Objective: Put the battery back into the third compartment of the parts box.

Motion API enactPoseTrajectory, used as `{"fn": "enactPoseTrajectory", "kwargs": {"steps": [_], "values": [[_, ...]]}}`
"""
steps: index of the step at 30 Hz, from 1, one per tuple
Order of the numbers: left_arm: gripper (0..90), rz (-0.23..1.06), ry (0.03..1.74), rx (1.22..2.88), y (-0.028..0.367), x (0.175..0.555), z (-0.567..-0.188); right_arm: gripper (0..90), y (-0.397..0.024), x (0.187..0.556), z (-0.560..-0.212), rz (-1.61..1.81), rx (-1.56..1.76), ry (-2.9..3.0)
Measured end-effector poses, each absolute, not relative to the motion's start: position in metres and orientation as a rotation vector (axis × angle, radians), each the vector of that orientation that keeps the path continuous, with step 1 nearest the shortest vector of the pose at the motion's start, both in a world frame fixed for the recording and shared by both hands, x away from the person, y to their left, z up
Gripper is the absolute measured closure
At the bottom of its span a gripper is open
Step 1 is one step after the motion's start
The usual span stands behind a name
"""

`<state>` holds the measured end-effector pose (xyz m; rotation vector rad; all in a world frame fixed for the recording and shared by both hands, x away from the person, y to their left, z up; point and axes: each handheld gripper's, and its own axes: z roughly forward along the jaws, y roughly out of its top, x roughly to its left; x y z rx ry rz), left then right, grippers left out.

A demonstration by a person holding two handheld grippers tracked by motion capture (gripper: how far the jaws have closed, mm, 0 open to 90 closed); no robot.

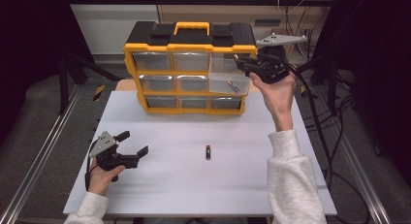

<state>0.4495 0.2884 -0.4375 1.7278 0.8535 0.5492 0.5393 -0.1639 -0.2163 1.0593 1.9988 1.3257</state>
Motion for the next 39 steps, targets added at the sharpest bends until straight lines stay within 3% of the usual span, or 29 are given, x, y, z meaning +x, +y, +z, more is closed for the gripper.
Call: {"fn": "enactPoseTrajectory", "kwargs": {"steps": [24, 32, 34, 35, 37, 39], "values": [[2.0, 0.548, 0.853, 1.726, 0.288, 0.449, -0.437, 75.8, -0.159, 0.565, -0.242, 1.165, 1.141, 2.040], [1.9, 0.548, 0.852, 1.725, 0.289, 0.449, -0.437, 57.4, -0.165, 0.554, -0.236, 1.260, 1.085, 1.941], [2.0, 0.549, 0.852, 1.725, 0.289, 0.449, -0.437, 41.1, -0.170, 0.545, -0.233, 1.322, 1.052, 1.894], [2.0, 0.549, 0.852, 1.724, 0.289, 0.449, -0.437, 41.1, -0.170, 0.545, -0.233, 1.322, 1.052, 1.894], [1.9, 0.549, 0.853, 1.724, 0.289, 0.449, -0.437, 28.3, -0.174, 0.537, -0.233, 1.360, 1.039, 1.854], [1.9, 0.549, 0.853, 1.724, 0.289, 0.449, -0.437, 22.3, -0.178, 0.530, -0.234, 1.401, 1.031, 1.826]]}}
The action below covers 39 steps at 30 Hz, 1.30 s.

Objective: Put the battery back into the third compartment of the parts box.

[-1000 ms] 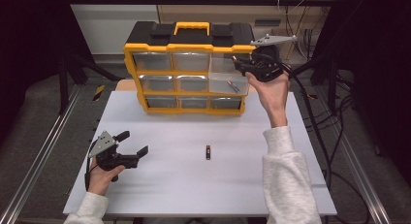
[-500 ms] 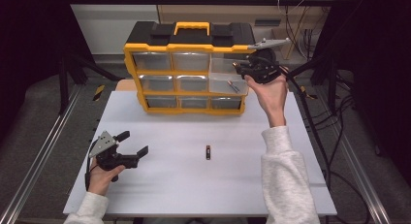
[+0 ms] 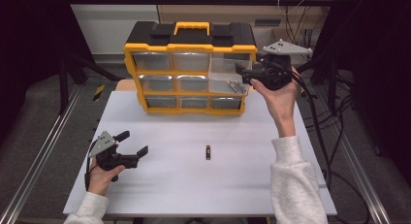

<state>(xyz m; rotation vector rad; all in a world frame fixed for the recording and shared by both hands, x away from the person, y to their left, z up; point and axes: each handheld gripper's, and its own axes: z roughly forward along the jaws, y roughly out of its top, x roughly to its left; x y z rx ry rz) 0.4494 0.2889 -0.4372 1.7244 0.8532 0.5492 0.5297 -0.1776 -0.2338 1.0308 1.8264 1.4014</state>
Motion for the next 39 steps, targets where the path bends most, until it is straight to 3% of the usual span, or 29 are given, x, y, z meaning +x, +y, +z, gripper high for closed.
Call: {"fn": "enactPoseTrajectory", "kwargs": {"steps": [2, 11, 39], "values": [[2.0, 0.548, 0.855, 1.723, 0.289, 0.449, -0.437, 12.6, -0.182, 0.519, -0.238, 1.457, 1.033, 1.802], [1.9, 0.553, 0.854, 1.728, 0.289, 0.449, -0.437, 2.7, -0.188, 0.492, -0.269, 1.497, 1.043, 1.829], [1.9, 0.556, 0.851, 1.732, 0.287, 0.448, -0.437, 1.4, -0.146, 0.477, -0.390, 1.399, 1.147, 2.067]]}}
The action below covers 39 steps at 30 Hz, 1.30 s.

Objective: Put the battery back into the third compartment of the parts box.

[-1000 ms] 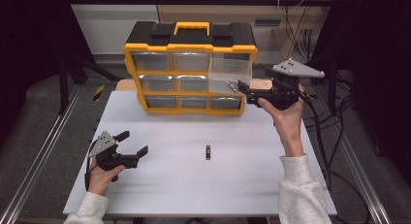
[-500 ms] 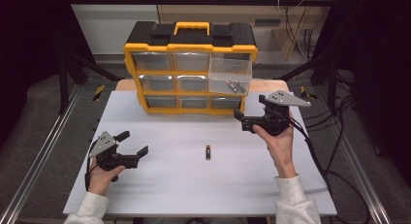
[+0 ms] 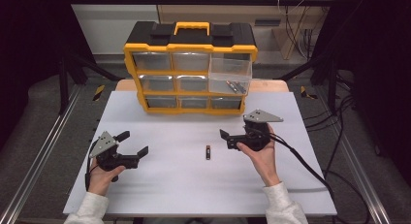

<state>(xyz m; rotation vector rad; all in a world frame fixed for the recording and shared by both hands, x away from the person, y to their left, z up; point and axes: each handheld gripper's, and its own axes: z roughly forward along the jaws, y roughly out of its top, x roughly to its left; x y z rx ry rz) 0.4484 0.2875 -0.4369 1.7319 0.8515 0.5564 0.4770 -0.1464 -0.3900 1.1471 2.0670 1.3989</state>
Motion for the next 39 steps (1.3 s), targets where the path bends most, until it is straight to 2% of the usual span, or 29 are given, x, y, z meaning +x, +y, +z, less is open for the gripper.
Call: {"fn": "enactPoseTrajectory", "kwargs": {"steps": [28, 32, 39], "values": [[1.8, 0.557, 0.846, 1.741, 0.286, 0.449, -0.438, 3.8, -0.087, 0.491, -0.466, 1.170, 1.150, 2.320], [1.8, 0.557, 0.846, 1.740, 0.286, 0.449, -0.438, 8.2, -0.084, 0.493, -0.473, 1.150, 1.159, 2.343], [1.8, 0.557, 0.846, 1.739, 0.286, 0.449, -0.438, 31.7, -0.081, 0.494, -0.481, 1.127, 1.152, 2.392]]}}
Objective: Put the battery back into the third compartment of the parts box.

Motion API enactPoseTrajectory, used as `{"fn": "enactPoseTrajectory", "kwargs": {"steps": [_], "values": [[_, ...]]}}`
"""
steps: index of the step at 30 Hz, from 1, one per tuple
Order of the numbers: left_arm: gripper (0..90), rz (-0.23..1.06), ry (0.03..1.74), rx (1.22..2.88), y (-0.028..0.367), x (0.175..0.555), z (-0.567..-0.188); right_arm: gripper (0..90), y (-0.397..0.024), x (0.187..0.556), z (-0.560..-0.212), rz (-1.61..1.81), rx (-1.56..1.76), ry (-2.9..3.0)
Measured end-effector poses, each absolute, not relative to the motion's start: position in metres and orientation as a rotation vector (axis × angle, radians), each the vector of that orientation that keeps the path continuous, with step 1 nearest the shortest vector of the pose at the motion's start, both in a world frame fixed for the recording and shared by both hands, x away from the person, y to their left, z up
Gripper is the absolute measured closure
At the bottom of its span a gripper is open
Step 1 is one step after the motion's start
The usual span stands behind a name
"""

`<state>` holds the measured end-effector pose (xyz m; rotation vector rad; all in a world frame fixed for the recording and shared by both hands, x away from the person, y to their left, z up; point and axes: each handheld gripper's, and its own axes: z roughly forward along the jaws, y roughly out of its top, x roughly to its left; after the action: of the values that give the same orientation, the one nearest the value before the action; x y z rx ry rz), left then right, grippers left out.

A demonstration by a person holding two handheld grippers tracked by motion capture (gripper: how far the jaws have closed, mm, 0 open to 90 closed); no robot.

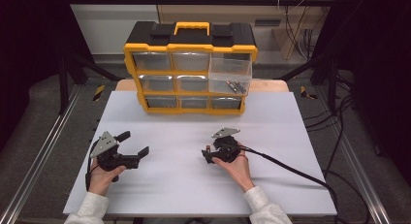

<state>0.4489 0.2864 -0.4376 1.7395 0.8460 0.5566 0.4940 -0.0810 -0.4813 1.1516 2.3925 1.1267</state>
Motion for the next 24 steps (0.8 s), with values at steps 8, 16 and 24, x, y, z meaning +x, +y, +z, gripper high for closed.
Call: {"fn": "enactPoseTrajectory", "kwargs": {"steps": [8, 16, 24], "values": [[1.8, 0.557, 0.846, 1.740, 0.2863, 0.4489, -0.4376, 50.0, -0.0796, 0.4943, -0.4847, 1.139, 1.160, 2.439], [1.9, 0.557, 0.846, 1.739, 0.2864, 0.4489, -0.4376, 61.9, -0.0794, 0.4946, -0.4857, 1.138, 1.168, 2.466], [1.9, 0.558, 0.848, 1.738, 0.2866, 0.4489, -0.4374, 71.0, -0.0791, 0.4947, -0.4863, 1.131, 1.196, 2.482]]}}
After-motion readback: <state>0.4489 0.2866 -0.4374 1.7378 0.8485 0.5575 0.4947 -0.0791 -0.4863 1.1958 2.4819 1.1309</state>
